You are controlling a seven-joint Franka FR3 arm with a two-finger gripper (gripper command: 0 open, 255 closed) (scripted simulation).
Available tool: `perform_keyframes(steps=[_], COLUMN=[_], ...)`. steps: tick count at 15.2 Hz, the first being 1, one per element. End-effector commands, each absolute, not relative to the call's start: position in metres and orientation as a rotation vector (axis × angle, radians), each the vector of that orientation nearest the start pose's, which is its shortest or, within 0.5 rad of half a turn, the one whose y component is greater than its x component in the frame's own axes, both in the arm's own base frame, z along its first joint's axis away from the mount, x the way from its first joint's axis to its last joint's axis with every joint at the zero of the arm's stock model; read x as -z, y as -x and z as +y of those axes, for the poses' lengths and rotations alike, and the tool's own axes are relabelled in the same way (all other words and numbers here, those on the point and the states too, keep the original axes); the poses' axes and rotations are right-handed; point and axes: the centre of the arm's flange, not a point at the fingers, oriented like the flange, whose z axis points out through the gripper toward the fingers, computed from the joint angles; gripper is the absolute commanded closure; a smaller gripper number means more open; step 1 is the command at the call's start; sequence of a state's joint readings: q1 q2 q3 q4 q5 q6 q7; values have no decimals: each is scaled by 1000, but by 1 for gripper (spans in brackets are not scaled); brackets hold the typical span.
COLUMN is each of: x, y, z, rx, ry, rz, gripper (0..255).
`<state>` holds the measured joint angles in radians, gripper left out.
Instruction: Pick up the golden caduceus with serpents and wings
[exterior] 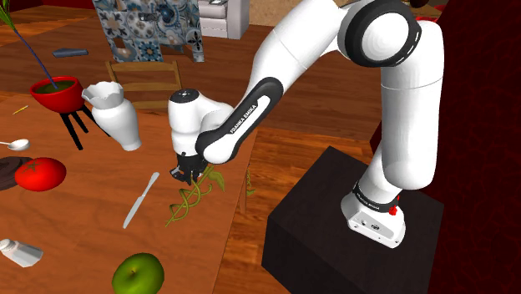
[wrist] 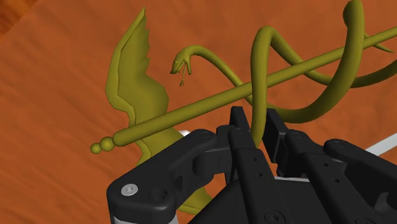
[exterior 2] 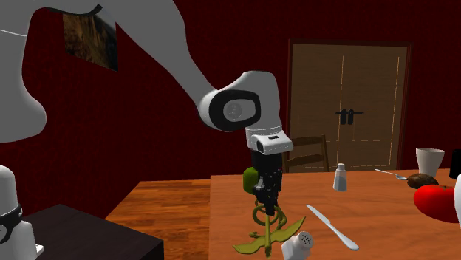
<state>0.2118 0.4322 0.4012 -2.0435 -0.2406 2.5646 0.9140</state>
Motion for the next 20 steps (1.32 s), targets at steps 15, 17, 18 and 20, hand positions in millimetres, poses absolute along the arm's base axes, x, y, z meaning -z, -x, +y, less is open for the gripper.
perform_keyframes(steps=[15, 17, 18, 20], x=[-319, -329, -334, -335], y=[-500, -500, -500, -500], z=[347, 347, 347, 347], rx=[127, 127, 127, 127], ry=[3025, 3025, 3025, 3025], rz=[229, 229, 229, 229], gripper=[255, 255, 255, 255])
